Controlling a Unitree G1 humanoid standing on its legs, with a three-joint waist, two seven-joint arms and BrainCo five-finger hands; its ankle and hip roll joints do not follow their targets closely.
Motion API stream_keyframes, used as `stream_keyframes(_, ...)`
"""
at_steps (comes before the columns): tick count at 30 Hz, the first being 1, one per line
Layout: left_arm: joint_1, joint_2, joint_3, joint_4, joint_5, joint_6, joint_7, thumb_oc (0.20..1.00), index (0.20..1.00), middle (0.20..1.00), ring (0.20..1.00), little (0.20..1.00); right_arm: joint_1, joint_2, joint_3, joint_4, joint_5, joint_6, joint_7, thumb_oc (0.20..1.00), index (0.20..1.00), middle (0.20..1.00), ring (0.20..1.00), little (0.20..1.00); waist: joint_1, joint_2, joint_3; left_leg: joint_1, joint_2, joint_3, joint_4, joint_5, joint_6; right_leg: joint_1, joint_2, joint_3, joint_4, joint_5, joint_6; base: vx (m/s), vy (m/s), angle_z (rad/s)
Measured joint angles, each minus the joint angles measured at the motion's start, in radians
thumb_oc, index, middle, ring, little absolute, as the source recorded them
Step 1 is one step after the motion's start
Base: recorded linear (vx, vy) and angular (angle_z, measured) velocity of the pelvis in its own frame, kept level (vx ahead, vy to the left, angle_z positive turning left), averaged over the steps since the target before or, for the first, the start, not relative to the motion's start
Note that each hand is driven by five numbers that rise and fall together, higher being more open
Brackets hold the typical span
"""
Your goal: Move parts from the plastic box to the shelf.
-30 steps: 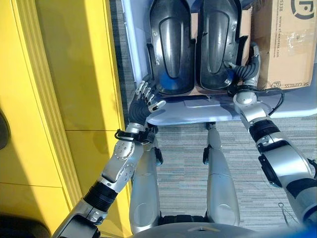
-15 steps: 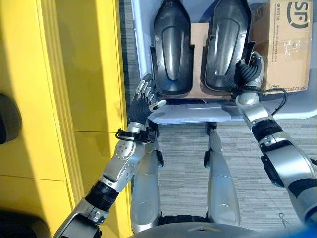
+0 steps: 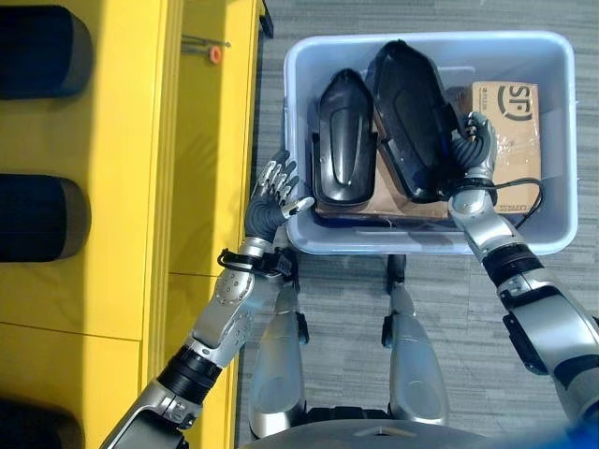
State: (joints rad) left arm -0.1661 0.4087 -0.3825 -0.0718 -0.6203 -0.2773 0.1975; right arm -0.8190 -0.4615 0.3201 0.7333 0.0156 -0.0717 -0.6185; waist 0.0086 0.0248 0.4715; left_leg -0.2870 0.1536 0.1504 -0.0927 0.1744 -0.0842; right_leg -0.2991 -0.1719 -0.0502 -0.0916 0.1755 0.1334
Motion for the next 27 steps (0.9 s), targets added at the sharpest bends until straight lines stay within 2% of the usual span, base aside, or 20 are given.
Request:
stream_keyframes(2,0.012,0.002,0.002,0.009,0.000,0.001,-0.009,1.000,1.000,1.000,1.000,1.000,-0.001,-0.005,-0.006,-0.041,0.000,0.000,0.012,0.200,0.200,0.200,0.200,0.200,-0.001,-0.018,-0.015,0.006,0.002,-0.002,0.000,-0.003,0.001,0.006,0.002,0.001,0.000,-0.002,0.000,0.06,-0.023,0.00)
stream_keyframes(3,0.036,0.007,0.001,0.015,0.000,0.009,-0.025,1.000,1.000,1.000,1.000,1.000,0.001,0.001,-0.039,-0.085,0.001,-0.001,0.021,0.200,0.200,0.200,0.200,0.200,-0.004,-0.038,-0.027,0.022,0.003,-0.004,0.000,-0.005,0.001,0.025,0.002,0.000,0.000,-0.003,-0.001,0.12,-0.038,0.03)
stream_keyframes(6,0.113,0.016,0.091,0.013,0.000,0.029,-0.044,1.000,1.000,1.000,1.000,1.000,0.187,0.019,-0.118,-0.405,0.029,-0.020,0.050,0.200,0.200,0.200,0.200,0.200,-0.005,-0.057,-0.052,0.121,0.011,-0.006,0.000,-0.029,-0.013,0.128,0.008,-0.012,0.000,-0.029,-0.003,0.19,-0.055,0.02)
stream_keyframes(8,0.200,0.033,0.128,0.018,0.001,0.032,-0.048,1.000,1.000,1.000,1.000,1.000,0.353,0.077,-0.116,-0.512,0.040,-0.068,0.074,0.200,0.200,0.200,0.200,0.200,-0.016,-0.089,-0.188,0.132,0.026,-0.003,-0.001,-0.047,-0.024,0.137,0.023,-0.014,-0.001,-0.051,-0.013,0.13,-0.018,-0.04)
stream_keyframes(10,0.215,0.041,0.120,0.020,0.002,0.036,-0.070,1.000,1.000,1.000,1.000,1.000,0.382,0.090,-0.116,-0.479,0.052,-0.085,0.092,0.200,0.200,0.200,0.200,0.200,-0.025,-0.101,-0.250,0.136,0.028,-0.001,-0.002,-0.052,-0.026,0.141,0.024,-0.014,-0.001,-0.059,-0.012,0.13,-0.003,-0.02)
stream_keyframes(13,0.224,0.033,0.107,0.021,0.004,0.044,-0.091,1.000,1.000,1.000,1.000,1.000,0.449,0.100,-0.115,-0.474,0.110,-0.090,0.148,0.200,0.200,0.200,0.200,0.200,-0.031,-0.094,-0.277,0.158,0.026,0.001,-0.002,-0.056,-0.022,0.161,0.022,-0.014,-0.001,-0.064,-0.009,0.11,-0.006,-0.01)
stream_keyframes(21,0.313,-0.005,0.175,0.027,0.011,0.073,-0.136,1.000,1.000,1.000,1.000,1.000,0.659,0.083,-0.111,-0.638,0.232,-0.115,0.323,0.200,0.200,0.200,0.200,0.200,-0.047,-0.032,-0.327,0.234,0.039,0.004,-0.007,-0.084,-0.023,0.236,0.031,-0.015,-0.006,-0.087,-0.011,0.07,-0.026,-0.01)
stream_keyframes(27,0.368,-0.049,0.219,0.028,0.022,0.074,-0.154,1.000,1.000,1.000,1.000,1.000,0.679,0.050,-0.110,-0.641,0.267,-0.116,0.407,0.200,0.200,0.200,0.200,0.200,-0.047,-0.021,-0.365,0.272,0.046,-0.001,-0.002,-0.090,-0.019,0.279,0.039,-0.023,-0.001,-0.100,-0.012,0.00,-0.092,0.02)
